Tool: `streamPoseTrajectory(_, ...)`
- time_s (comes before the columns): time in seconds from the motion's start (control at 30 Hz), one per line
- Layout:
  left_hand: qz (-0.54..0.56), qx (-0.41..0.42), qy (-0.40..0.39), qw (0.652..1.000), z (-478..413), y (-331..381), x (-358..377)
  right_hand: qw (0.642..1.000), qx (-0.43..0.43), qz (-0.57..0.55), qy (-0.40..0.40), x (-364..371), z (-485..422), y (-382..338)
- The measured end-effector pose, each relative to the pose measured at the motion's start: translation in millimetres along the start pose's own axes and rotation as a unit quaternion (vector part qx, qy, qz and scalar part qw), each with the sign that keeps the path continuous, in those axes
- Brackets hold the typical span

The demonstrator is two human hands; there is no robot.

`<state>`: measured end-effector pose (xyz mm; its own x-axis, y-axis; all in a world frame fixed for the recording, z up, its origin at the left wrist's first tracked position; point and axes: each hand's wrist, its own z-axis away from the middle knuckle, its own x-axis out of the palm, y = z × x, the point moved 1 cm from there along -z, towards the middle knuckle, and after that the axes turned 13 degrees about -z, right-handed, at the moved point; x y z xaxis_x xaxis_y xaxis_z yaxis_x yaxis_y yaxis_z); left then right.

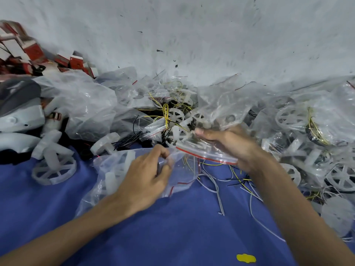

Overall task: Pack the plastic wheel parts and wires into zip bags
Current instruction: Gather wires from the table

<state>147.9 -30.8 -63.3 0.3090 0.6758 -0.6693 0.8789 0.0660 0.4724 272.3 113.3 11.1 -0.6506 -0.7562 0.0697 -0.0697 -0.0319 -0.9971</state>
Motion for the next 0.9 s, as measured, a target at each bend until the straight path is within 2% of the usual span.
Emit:
streamPoseTrajectory(0.1,0.039,-0.041,0.058,0.997,-1,1,-2,0.998,0.047,-0.026,0.022,7,12,22)
streamPoseTrajectory(0.23,0.070,-0.091,0.113,0.987,-1,2,-2,0.994,0.054,-0.098,0.009,22,21,47)
streamPoseTrajectory(0.3,0.119,-0.115,0.145,0.975,-2,1,-4,0.997,0.028,-0.049,-0.046,28,24,53)
streamPoseTrajectory(0.37,0.147,-0.116,0.160,0.969,-2,0,-4,0.985,-0.016,0.112,-0.131,35,29,56)
streamPoseTrajectory(0.43,0.127,-0.090,0.157,0.975,1,3,-2,0.932,-0.067,0.312,-0.169,39,28,61)
streamPoseTrajectory(0.5,0.086,-0.048,0.147,0.984,5,8,0,0.859,-0.088,0.470,-0.184,47,21,65)
streamPoseTrajectory(0.57,0.078,-0.002,0.138,0.987,9,14,1,0.814,-0.104,0.539,-0.191,60,17,67)
streamPoseTrajectory(0.63,0.086,0.036,0.133,0.987,11,18,0,0.745,-0.176,0.609,-0.209,76,14,68)
streamPoseTrajectory(0.67,0.083,0.051,0.129,0.987,12,20,0,0.725,-0.186,0.627,-0.217,80,11,68)
streamPoseTrajectory(0.7,0.075,0.063,0.127,0.987,13,20,-1,0.730,-0.185,0.615,-0.233,81,9,66)
streamPoseTrajectory(0.8,0.066,0.055,0.143,0.986,9,17,-4,0.895,-0.082,0.368,-0.240,76,8,60)
streamPoseTrajectory(0.83,0.075,0.049,0.152,0.984,7,16,-5,0.936,-0.053,0.269,-0.219,74,8,59)
streamPoseTrajectory(0.9,0.094,0.058,0.171,0.979,4,16,-8,0.974,-0.016,0.146,-0.173,74,10,64)
